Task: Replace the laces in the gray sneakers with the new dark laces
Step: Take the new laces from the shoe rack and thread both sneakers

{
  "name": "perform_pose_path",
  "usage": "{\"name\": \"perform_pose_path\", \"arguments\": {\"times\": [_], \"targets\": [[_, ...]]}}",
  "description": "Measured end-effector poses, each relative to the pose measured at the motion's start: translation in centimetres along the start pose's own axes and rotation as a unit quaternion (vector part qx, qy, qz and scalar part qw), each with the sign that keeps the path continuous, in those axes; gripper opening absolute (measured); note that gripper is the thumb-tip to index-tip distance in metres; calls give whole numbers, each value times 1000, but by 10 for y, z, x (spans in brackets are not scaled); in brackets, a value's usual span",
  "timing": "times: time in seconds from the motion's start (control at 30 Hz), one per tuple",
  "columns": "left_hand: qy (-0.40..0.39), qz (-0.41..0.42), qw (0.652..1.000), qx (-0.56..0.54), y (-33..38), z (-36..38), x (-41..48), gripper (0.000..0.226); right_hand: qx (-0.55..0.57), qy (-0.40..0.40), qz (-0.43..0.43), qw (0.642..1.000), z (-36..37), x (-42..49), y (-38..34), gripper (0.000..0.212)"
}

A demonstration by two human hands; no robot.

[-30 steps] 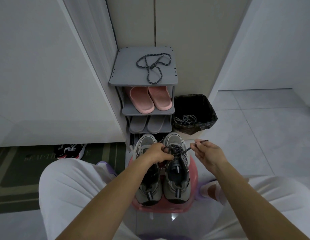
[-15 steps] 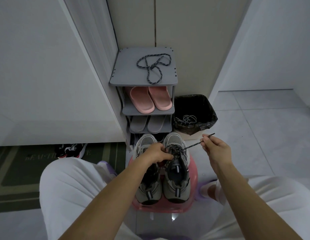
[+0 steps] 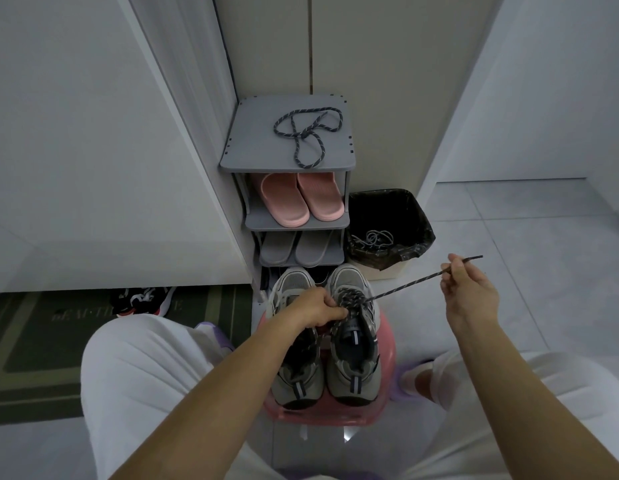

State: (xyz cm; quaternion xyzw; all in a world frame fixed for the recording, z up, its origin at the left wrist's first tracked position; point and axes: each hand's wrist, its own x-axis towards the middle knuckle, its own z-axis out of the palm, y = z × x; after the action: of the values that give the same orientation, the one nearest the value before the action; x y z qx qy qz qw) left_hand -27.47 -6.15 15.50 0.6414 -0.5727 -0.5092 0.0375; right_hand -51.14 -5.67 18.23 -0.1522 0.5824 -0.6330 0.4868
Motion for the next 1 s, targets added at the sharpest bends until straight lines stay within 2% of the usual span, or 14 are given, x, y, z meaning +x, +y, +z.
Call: {"name": "perform_pose_path", "arguments": {"times": [0.07,0.13,0.17,0.23,0.3,0.37,0.5,0.53,0.67,0.77,1.0], "targets": [[-29,14,999,44,3,1,-5,34,-91,-21,-11,996,3,-2,4,19],[-32,28,992,122,5,1,-11,34,-177,-58,-41,982,8,-6,7,21],[-19,32,987,156,6,1,-13,31,-205,-85,-54,974,9,-8,8,22],[11,42,988,147,6,-3,-14,15,-270,-147,-67,949,11,-13,13,23],[33,47,993,104,6,-9,-14,8,-398,-201,-96,890,9,-14,22,20],[51,53,992,100,6,-16,-15,8,-526,-239,-124,807,7,-13,30,15],[76,41,988,131,-3,-18,-13,9,-673,-258,-182,668,4,-16,39,15],[80,42,987,136,-4,-16,-13,12,-692,-259,-200,644,5,-17,39,16],[88,77,987,113,2,3,-16,31,-705,-265,-238,614,7,-19,38,19],[101,97,978,155,7,17,-16,27,-711,-267,-252,599,9,-18,38,20],[121,90,974,169,9,31,-15,28,-709,-275,-262,595,14,-19,38,20]]}}
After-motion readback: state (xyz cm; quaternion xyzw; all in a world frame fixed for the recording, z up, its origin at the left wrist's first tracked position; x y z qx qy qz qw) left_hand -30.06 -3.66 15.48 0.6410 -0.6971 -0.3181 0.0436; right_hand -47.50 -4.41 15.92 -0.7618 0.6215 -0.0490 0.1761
